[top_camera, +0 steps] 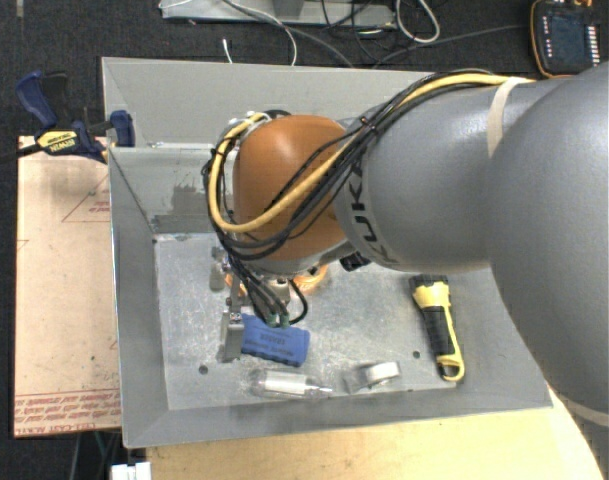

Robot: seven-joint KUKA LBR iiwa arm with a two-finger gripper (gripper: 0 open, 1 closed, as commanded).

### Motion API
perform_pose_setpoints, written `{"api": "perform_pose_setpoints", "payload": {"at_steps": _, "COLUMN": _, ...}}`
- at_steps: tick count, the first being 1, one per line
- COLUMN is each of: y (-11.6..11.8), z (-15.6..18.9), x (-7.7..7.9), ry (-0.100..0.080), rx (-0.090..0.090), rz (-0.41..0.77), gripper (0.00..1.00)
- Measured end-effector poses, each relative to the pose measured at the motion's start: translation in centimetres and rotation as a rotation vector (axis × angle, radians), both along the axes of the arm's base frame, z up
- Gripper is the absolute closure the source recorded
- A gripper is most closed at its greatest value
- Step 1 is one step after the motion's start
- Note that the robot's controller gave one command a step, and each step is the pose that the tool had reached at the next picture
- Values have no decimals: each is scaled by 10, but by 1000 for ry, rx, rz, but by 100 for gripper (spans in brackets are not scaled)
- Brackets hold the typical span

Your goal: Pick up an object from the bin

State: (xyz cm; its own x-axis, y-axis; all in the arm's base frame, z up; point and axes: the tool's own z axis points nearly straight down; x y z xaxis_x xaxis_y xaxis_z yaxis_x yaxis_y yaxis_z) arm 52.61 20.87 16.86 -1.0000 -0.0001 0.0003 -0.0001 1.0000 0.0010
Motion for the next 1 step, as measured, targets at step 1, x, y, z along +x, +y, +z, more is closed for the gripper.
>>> {"api": "perform_pose_setpoints", "payload": {"at_steps": 1, "y": -68, "z": -41, "x": -7, "ry": 3, "rx": 0, "rz": -32, "gripper": 0}}
